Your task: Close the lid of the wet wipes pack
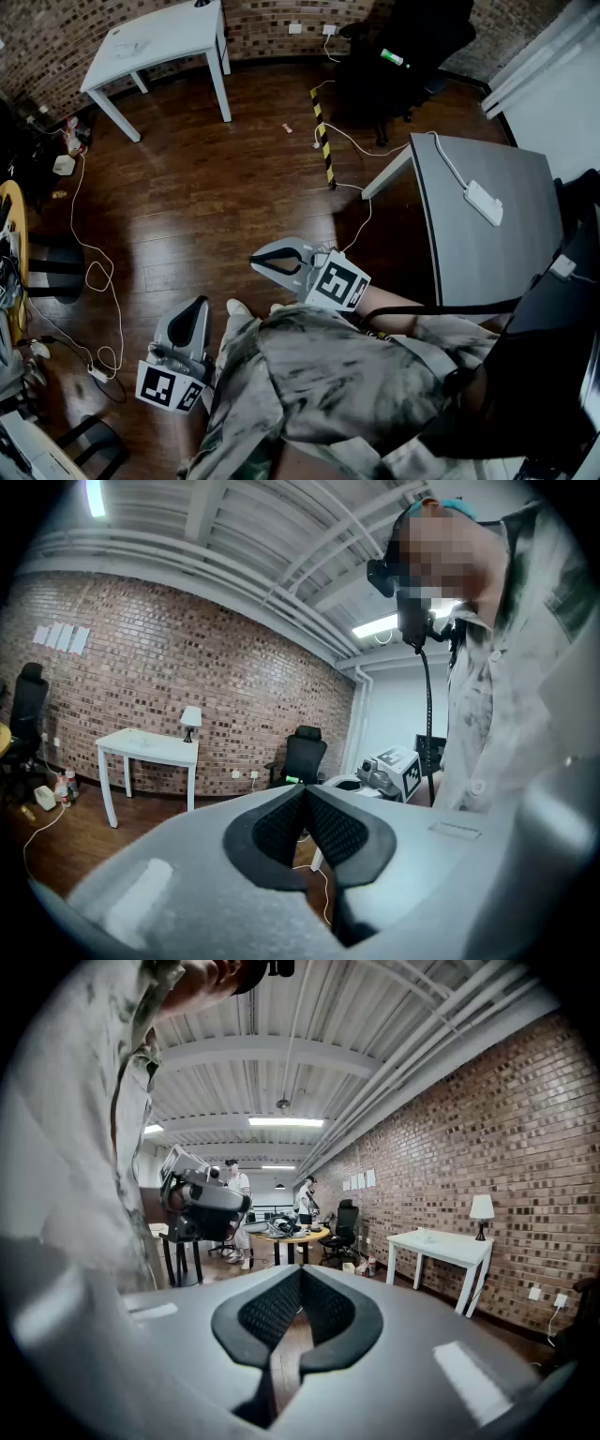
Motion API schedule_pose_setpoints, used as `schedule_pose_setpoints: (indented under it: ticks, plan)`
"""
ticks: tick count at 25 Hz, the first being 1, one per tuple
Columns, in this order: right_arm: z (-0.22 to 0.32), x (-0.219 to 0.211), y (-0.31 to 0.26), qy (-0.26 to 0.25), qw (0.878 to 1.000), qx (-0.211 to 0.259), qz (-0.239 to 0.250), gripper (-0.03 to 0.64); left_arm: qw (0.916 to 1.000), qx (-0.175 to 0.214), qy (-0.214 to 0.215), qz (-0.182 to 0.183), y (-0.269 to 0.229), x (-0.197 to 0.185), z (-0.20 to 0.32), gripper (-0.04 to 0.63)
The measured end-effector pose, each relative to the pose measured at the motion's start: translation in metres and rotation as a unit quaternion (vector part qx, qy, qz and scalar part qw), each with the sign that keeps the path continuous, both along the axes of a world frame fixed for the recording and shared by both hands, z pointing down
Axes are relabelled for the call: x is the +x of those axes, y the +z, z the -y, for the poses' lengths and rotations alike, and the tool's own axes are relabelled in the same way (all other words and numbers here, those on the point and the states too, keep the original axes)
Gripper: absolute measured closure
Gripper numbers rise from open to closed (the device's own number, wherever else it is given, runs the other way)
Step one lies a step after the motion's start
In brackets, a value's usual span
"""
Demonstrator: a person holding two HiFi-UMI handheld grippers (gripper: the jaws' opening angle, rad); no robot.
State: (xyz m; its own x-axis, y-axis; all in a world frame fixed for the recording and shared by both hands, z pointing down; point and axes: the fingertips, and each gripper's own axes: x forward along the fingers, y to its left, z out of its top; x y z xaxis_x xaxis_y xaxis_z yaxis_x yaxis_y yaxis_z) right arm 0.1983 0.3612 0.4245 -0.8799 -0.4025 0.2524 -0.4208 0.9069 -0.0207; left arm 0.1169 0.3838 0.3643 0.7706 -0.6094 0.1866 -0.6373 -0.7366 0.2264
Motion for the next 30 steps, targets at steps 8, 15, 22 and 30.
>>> schedule_pose_setpoints:
  ticks: [8, 15, 22, 30]
  plan:
    - [0.012, 0.009, 0.005, 0.005, 1.000, -0.001, -0.006, 0.609, 1.0000, 0.002, 0.006, 0.000, 0.001, 0.002, 0.017, 0.595]
    - [0.035, -0.007, 0.004, -0.002, 1.000, 0.005, -0.013, 0.609, 0.9999, -0.010, -0.001, -0.006, 0.007, -0.017, 0.037, 0.595]
    - [0.085, -0.044, -0.014, 0.025, 0.999, 0.018, -0.019, 0.610, 0.9997, -0.002, 0.012, -0.021, 0.004, -0.062, 0.086, 0.595]
    - [0.144, -0.098, -0.022, 0.030, 0.999, 0.033, -0.022, 0.611, 0.9994, -0.004, 0.014, -0.031, 0.013, -0.128, 0.138, 0.595]
